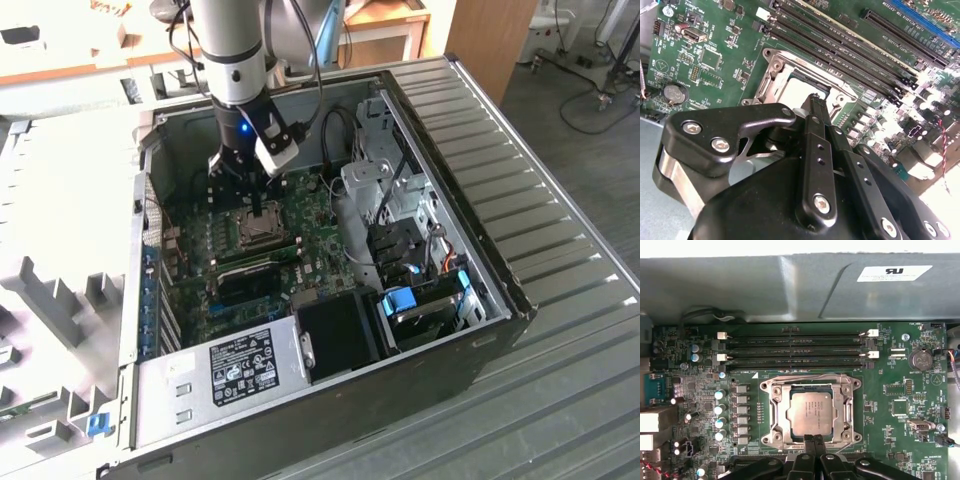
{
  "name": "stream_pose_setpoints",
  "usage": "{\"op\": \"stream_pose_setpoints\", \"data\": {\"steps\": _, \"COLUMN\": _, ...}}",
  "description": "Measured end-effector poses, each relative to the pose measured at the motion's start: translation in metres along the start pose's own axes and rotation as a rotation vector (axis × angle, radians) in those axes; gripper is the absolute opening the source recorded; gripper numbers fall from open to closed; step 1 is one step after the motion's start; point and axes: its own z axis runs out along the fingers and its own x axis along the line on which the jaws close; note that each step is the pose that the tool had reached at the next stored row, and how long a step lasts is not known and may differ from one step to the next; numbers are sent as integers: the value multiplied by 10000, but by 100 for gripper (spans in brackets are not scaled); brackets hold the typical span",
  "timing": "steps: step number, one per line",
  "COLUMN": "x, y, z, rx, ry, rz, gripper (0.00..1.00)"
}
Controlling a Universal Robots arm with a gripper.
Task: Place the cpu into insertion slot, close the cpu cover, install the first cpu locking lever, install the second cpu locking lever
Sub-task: 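Install the second cpu locking lever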
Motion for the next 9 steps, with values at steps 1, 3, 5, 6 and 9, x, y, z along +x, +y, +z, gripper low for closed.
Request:
{"op": "stream_pose_setpoints", "data": {"steps": 1, "x": 0, "y": 0, "z": -6, "rx": 1, "ry": 0, "rz": 0, "gripper": 11}}
{"op": "stream_pose_setpoints", "data": {"steps": 3, "x": -1, "y": 0, "z": -20, "rx": 0, "ry": 0, "rz": 0, "gripper": 11}}
{"op": "stream_pose_setpoints", "data": {"steps": 5, "x": -1, "y": 0, "z": -37, "rx": 0, "ry": 0, "rz": 0, "gripper": 11}}
{"op": "stream_pose_setpoints", "data": {"steps": 6, "x": -1, "y": 0, "z": -44, "rx": 0, "ry": 0, "rz": 0, "gripper": 11}}
{"op": "stream_pose_setpoints", "data": {"steps": 9, "x": -2, "y": 0, "z": -49, "rx": -3, "ry": -2, "rz": 0, "gripper": 11}}
